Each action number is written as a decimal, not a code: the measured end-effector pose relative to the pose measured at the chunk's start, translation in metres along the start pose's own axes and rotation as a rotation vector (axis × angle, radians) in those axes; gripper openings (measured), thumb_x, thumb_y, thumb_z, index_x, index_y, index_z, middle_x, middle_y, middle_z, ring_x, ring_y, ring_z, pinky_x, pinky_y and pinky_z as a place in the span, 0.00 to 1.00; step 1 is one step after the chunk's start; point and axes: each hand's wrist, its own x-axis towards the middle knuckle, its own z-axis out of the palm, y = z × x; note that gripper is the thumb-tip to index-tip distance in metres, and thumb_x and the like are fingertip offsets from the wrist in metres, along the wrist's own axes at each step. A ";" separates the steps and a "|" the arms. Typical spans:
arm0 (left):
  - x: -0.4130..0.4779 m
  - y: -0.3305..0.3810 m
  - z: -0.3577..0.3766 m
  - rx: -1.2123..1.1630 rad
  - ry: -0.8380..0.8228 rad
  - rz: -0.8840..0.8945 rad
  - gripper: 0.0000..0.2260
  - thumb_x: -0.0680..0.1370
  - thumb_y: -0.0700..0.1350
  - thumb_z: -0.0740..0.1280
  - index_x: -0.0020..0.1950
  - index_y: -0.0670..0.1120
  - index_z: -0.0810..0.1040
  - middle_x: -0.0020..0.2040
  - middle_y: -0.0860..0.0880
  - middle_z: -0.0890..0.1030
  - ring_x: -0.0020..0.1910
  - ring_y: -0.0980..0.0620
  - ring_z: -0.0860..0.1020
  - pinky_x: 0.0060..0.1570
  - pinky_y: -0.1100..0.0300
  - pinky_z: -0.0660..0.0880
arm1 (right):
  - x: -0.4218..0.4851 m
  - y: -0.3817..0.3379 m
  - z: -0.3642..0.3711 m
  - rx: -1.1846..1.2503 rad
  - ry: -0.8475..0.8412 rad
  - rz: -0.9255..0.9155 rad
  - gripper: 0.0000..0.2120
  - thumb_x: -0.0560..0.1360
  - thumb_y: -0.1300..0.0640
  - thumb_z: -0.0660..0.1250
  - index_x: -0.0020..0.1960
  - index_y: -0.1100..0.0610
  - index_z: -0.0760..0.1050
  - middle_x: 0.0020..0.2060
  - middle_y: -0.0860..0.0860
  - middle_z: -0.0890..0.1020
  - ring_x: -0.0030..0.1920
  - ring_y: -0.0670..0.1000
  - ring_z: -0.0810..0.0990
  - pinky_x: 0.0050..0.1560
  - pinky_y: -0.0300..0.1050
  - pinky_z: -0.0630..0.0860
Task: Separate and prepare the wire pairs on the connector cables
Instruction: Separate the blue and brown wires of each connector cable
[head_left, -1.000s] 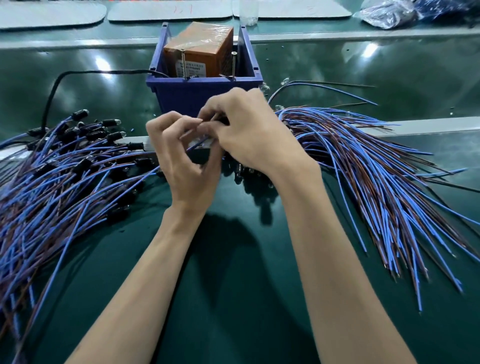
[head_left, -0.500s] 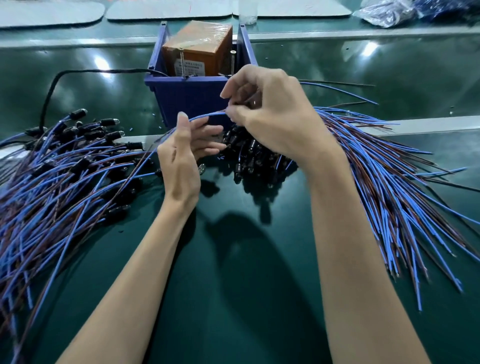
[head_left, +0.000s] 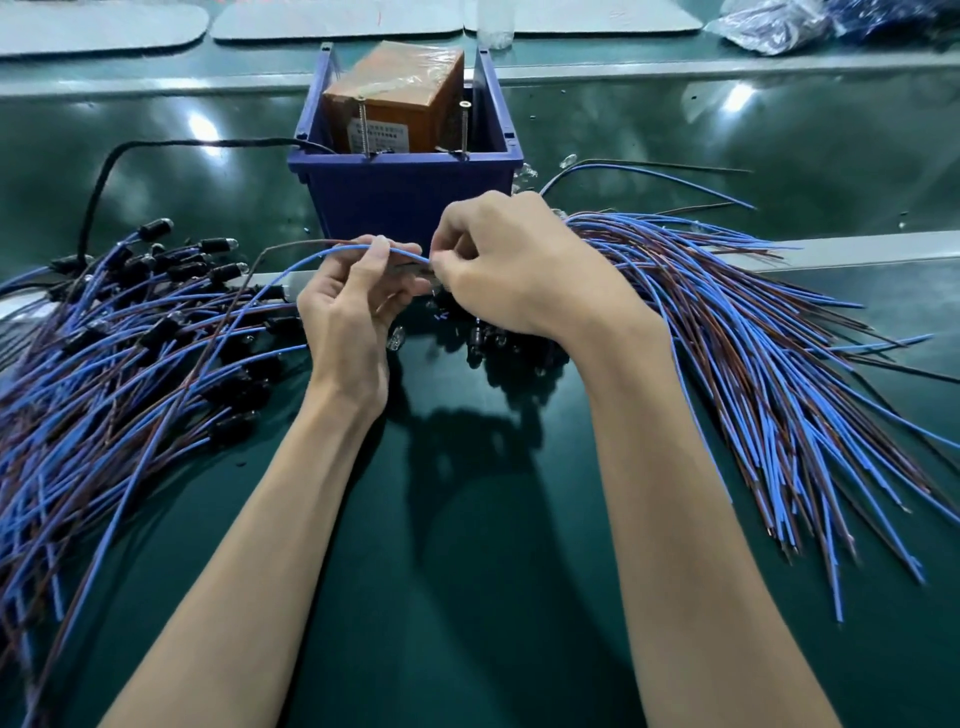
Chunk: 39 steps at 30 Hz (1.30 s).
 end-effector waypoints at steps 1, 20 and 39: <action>0.001 0.002 -0.001 -0.015 -0.027 -0.022 0.07 0.80 0.37 0.60 0.44 0.44 0.74 0.35 0.51 0.83 0.32 0.56 0.80 0.36 0.65 0.75 | 0.000 0.000 0.000 0.002 0.022 0.007 0.09 0.77 0.51 0.61 0.50 0.52 0.79 0.48 0.54 0.81 0.50 0.57 0.79 0.54 0.51 0.76; -0.010 0.020 0.023 0.315 -0.751 -0.079 0.14 0.77 0.46 0.60 0.38 0.52 0.84 0.35 0.54 0.83 0.34 0.57 0.80 0.40 0.64 0.76 | 0.003 -0.008 -0.008 0.473 0.291 -0.047 0.09 0.79 0.58 0.62 0.40 0.56 0.75 0.21 0.44 0.77 0.24 0.39 0.74 0.31 0.32 0.70; 0.005 0.024 0.018 0.396 -0.039 0.031 0.11 0.83 0.37 0.52 0.60 0.46 0.72 0.23 0.55 0.73 0.20 0.58 0.63 0.21 0.68 0.60 | 0.012 0.004 -0.006 0.551 0.509 0.245 0.11 0.75 0.62 0.55 0.40 0.55 0.74 0.41 0.59 0.83 0.45 0.62 0.79 0.52 0.56 0.77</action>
